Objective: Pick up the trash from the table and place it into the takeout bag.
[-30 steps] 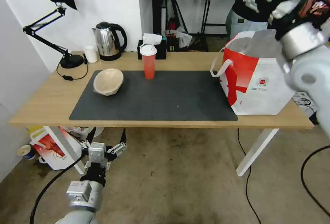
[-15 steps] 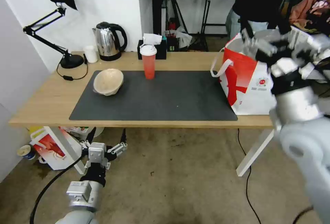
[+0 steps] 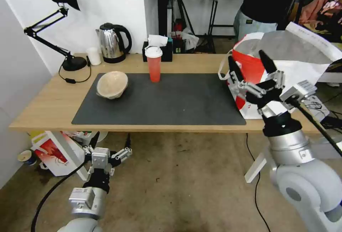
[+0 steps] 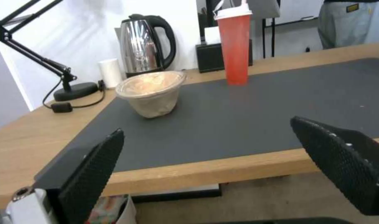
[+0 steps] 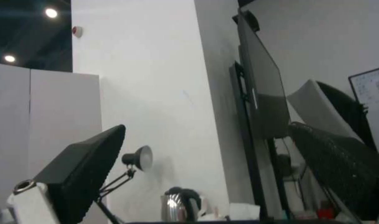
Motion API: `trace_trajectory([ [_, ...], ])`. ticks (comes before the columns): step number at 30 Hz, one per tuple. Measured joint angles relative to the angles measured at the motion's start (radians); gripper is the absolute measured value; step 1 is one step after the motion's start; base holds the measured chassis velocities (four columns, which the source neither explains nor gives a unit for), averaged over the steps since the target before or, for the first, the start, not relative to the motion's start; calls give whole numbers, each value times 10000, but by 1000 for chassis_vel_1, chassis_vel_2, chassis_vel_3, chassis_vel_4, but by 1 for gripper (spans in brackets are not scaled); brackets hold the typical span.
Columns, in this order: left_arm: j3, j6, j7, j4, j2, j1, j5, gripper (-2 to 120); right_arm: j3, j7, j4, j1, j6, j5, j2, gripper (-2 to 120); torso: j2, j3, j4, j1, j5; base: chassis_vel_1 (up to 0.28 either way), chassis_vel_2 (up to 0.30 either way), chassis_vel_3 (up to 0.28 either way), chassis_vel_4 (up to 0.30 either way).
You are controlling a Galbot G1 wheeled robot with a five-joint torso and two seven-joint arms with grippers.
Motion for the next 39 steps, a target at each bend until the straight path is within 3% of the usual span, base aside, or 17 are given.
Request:
trace_trajectory([
  [12, 0, 0, 0, 0, 0, 0, 0, 100, -456, -92, -305, -1543, 740, -1156, 326, 100, 0, 0, -1, 0, 1, 0, 0, 0, 0],
  [31, 0, 0, 0, 0, 0, 0, 0, 100, -454, 1744, -934, -3359, 1466, -3400, 478, 100, -2, 0, -1, 1, 1, 0, 0, 0, 0],
  [39, 0, 0, 0, 0, 0, 0, 0, 100, -242, 2297, -1086, -3834, 1691, -3657, 359, 100, -2, 0, -1, 2, 1, 0, 0, 0, 0],
])
